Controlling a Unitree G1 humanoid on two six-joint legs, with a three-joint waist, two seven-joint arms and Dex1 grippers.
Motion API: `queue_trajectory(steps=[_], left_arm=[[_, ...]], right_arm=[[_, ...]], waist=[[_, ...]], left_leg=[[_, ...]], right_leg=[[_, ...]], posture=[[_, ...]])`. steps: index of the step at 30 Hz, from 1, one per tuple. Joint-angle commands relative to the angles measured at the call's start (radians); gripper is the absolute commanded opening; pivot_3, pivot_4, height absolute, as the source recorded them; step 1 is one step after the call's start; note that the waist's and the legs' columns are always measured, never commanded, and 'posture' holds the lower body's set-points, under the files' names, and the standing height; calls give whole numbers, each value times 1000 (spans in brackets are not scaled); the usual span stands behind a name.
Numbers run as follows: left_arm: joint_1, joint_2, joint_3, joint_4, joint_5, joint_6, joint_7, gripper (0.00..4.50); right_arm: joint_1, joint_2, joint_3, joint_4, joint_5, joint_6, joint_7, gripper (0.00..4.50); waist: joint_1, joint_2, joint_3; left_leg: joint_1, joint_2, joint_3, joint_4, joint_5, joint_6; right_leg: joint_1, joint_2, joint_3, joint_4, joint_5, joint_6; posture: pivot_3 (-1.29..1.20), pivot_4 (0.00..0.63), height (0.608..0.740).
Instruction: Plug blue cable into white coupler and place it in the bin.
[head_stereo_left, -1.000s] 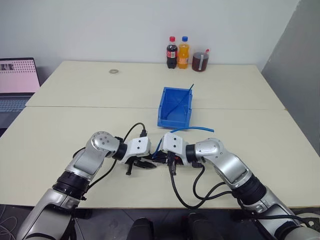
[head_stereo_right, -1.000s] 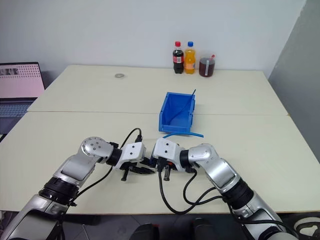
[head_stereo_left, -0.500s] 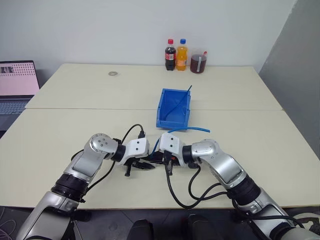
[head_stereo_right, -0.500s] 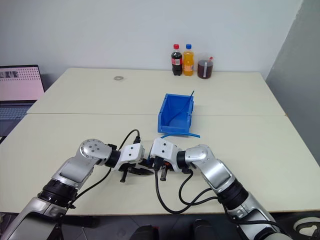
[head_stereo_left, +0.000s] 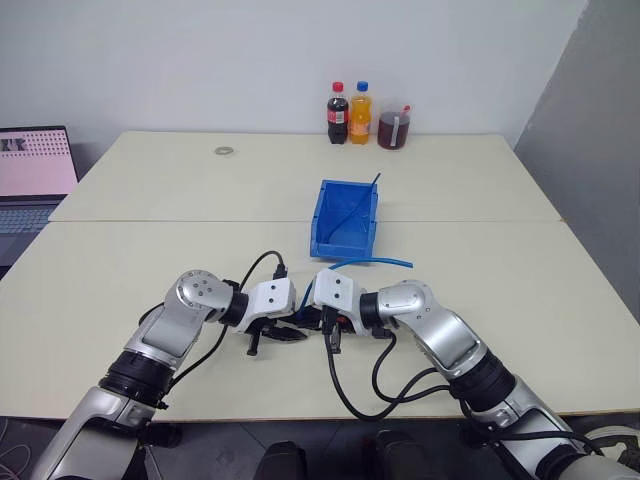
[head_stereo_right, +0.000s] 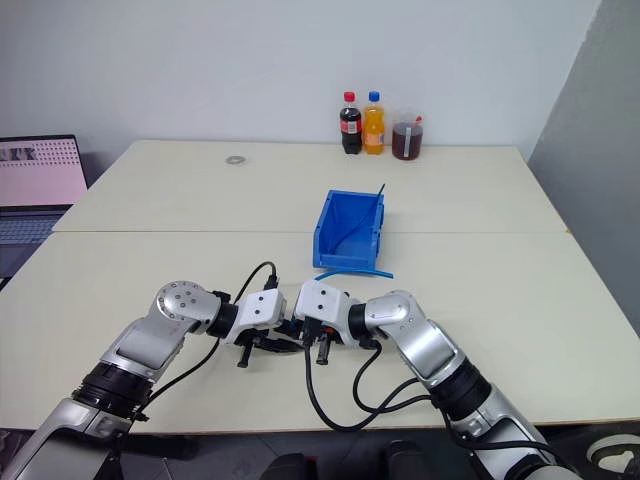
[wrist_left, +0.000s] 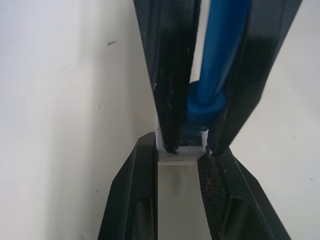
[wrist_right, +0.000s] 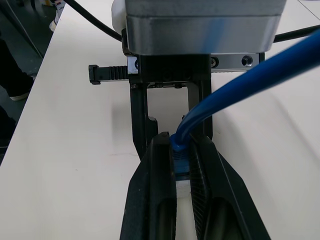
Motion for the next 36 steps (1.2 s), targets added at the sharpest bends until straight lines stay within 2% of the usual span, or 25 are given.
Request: queue_trajectory(steps=[1, 21, 31, 36], left_arm=[[1, -22, -28, -32, 4, -6, 0, 780], [27, -17, -10, -47, 8, -6, 12, 780], [43, -9, -2, -58, 8, -2, 19, 780], [42, -3, 3, -54, 5, -4, 16, 780]], right_arm=[[37, 20, 141, 108, -15, 70, 57, 90], [75, -5, 225, 142, -91, 89, 93, 90], [94, -25, 228, 170, -98, 84, 109, 90], [91, -15, 185, 140, -75, 79, 93, 90]], waist=[[-4, 1, -1], [-13, 11, -11], [-13, 14, -17], [-13, 15, -17]], left_leg=[[0, 0, 0, -1, 0, 0], [2, 0, -1, -5, 0, 0], [3, 0, -2, -7, -1, 0], [3, 0, -2, -7, -1, 0]], right_leg=[[0, 0, 0, 0, 0, 0], [0, 0, 0, -1, -2, -2], [0, 0, 0, -2, -5, -2], [0, 0, 0, -2, -6, -2]], posture=[[0, 150, 740], [0, 150, 740], [0, 150, 740], [0, 150, 740]])
